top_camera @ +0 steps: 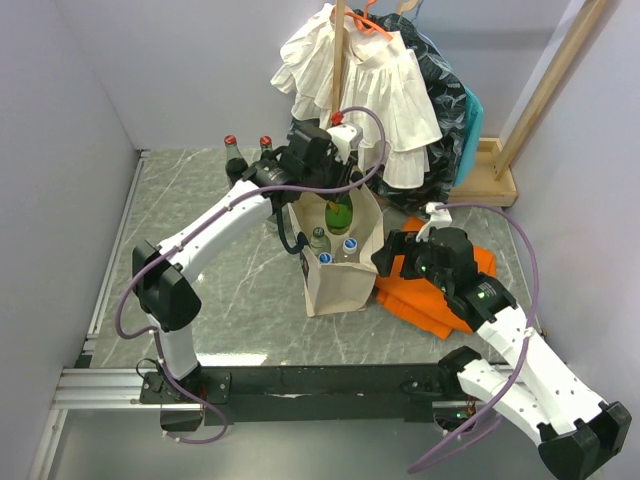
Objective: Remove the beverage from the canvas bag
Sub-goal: Take out the drink from the canvas bag, then place the drink at the center of the board.
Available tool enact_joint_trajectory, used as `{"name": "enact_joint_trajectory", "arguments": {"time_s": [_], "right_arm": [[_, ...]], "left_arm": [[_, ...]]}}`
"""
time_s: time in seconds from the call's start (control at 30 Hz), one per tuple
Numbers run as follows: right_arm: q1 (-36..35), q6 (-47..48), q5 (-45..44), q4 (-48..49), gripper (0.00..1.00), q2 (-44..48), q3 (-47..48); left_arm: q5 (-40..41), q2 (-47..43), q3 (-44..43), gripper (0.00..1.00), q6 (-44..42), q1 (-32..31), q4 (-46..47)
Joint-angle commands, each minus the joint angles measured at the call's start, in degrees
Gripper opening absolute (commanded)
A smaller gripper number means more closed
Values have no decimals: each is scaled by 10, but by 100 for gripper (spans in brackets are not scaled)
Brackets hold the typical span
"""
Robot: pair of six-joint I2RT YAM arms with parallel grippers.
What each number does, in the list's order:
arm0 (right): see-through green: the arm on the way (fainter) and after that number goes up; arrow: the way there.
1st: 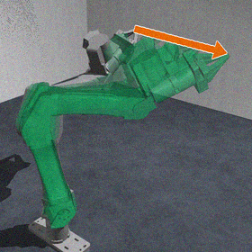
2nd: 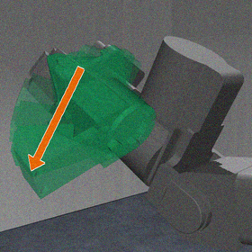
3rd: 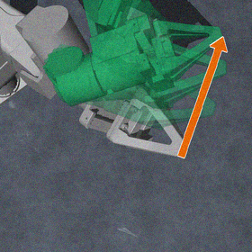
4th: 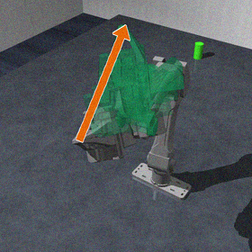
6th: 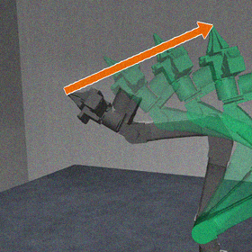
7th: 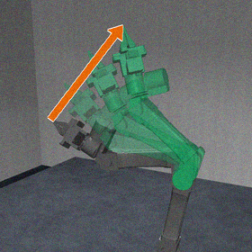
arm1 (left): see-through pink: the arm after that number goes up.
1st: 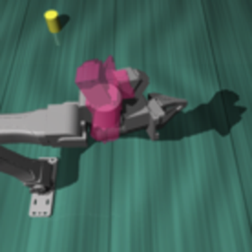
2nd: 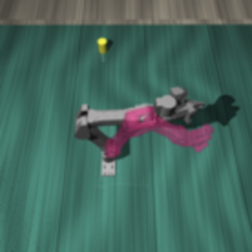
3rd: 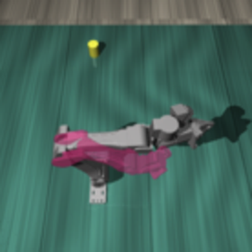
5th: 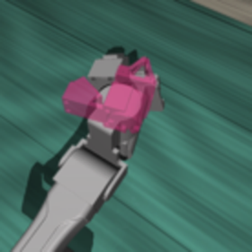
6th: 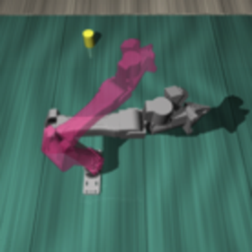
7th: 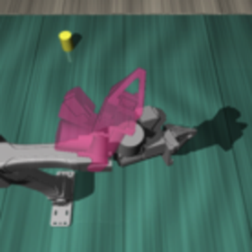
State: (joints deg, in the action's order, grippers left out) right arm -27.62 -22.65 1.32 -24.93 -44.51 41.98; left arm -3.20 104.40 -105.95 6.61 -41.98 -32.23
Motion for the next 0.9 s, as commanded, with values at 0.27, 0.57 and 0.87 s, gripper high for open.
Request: {"name": "enact_joint_trajectory", "arguments": {"time_s": [0.27, 0.57, 0.87], "right_arm": [[-4, 24, -9, -43, 100, 7, 3], [-5, 27, -10, -40, 100, 3, 6], [-4, 24, -5, -35, 100, 1, 6]], "left_arm": [[-15, -88, -86, 1, 1, -3, 41], [-15, -102, -80, 1, 0, -3, 34], [-5, -114, -90, 1, -5, -3, 27]]}}
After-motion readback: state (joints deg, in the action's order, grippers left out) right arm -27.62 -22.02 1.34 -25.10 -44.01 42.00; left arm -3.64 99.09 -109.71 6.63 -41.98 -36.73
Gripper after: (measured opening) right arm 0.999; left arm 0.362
